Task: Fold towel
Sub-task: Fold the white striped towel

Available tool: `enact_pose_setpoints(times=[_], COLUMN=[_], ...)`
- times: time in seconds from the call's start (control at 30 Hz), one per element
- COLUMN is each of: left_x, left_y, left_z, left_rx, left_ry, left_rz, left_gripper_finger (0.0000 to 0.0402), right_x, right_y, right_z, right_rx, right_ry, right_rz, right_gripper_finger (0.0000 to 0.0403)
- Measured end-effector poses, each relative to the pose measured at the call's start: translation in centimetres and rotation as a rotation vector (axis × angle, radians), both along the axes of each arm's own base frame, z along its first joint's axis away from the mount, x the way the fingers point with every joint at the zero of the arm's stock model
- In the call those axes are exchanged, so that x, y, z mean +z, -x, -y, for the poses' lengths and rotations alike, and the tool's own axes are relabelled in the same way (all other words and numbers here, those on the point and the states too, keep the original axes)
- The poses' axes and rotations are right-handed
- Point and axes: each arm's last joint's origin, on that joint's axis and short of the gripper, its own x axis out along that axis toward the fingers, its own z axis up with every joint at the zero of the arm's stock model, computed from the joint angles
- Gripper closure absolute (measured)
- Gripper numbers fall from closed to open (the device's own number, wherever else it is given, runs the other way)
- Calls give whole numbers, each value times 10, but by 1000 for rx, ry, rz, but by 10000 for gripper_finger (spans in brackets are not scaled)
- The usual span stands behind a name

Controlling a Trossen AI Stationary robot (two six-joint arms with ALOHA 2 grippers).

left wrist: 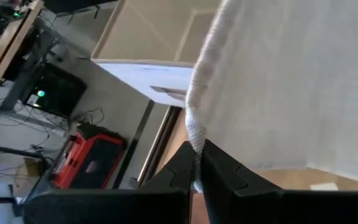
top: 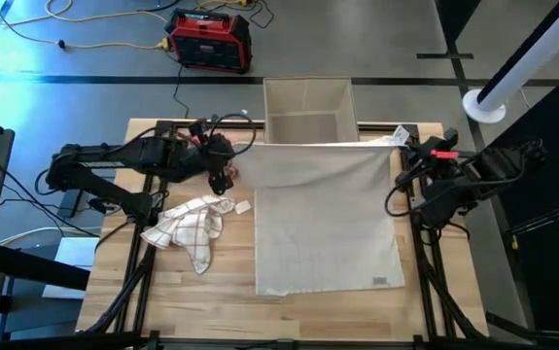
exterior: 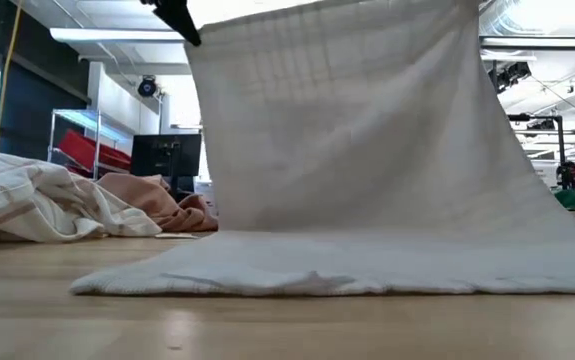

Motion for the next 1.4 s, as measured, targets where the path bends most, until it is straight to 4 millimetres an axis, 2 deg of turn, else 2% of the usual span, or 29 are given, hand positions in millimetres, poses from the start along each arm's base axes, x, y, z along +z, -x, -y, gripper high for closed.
enact_pose_setpoints(times=[0.23,0.37,0.53,0.8,1.17,1.4], left_x=[14,19,15,3,-51,-89], left_y=[-14,-20,-18,-18,-42,-62], left_z=[-2,-2,1,24,62,86], left_rx=[-114,-213,-221,-302,-365,-398], left_ry=[-7,49,194,482,749,886], left_rz=[150,226,247,228,312,152], left_gripper_finger=[395,395,395,395,395,395], right_x=[-14,-20,-23,-29,-43,-57], right_y=[18,26,35,35,8,-13], right_z=[8,11,13,3,-23,-40], right_rx=[38,51,146,396,604,759], right_ry=[-63,-89,-215,-494,-714,-806], right_rz=[-5,4,-34,-211,-548,-772], right_gripper_finger=[403,403,403,403,403,403])
